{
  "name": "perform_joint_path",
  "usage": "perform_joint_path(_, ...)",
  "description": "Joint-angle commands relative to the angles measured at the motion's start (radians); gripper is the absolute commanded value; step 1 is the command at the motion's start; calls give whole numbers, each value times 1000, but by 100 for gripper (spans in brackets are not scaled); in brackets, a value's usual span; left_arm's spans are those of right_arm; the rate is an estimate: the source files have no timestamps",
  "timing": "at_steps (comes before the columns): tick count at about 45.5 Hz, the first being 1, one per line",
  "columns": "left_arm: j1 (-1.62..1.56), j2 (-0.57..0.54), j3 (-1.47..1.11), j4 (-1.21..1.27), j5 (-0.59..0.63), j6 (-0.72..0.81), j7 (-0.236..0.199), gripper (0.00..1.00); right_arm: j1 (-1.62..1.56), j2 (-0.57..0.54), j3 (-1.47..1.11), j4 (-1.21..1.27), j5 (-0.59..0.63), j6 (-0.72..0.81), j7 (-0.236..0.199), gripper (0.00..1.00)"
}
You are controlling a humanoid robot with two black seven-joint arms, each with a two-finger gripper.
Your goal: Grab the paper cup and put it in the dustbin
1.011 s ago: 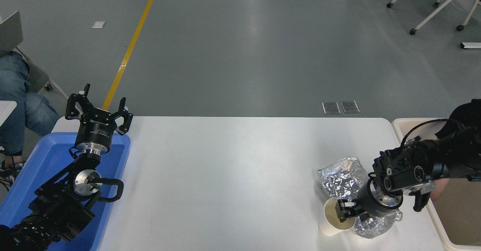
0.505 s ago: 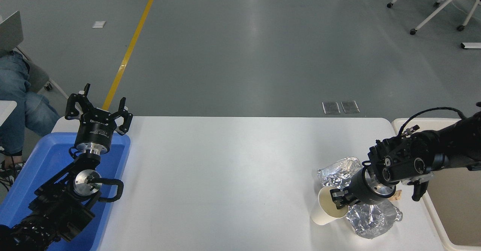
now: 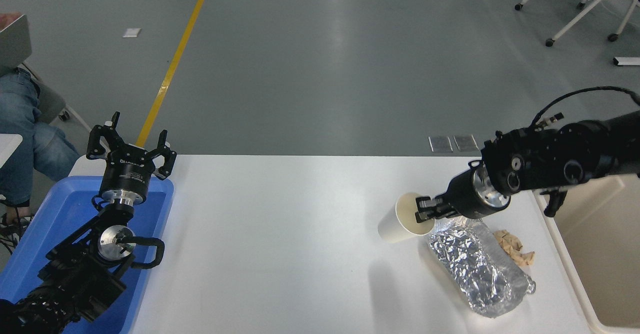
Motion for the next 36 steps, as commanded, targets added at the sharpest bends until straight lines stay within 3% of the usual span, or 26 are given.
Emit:
perform_joint_path(1,0,0,0,1,0,0,0,99,143,-47,18,-5,41,4,7,0)
perform_joint_path(21,0,0,0,0,0,0,0,99,312,-128,17,-49,58,62,7,0)
perform_joint_path(36,0,0,0,0,0,0,0,99,104,-128,-21,-445,258,51,-2,0)
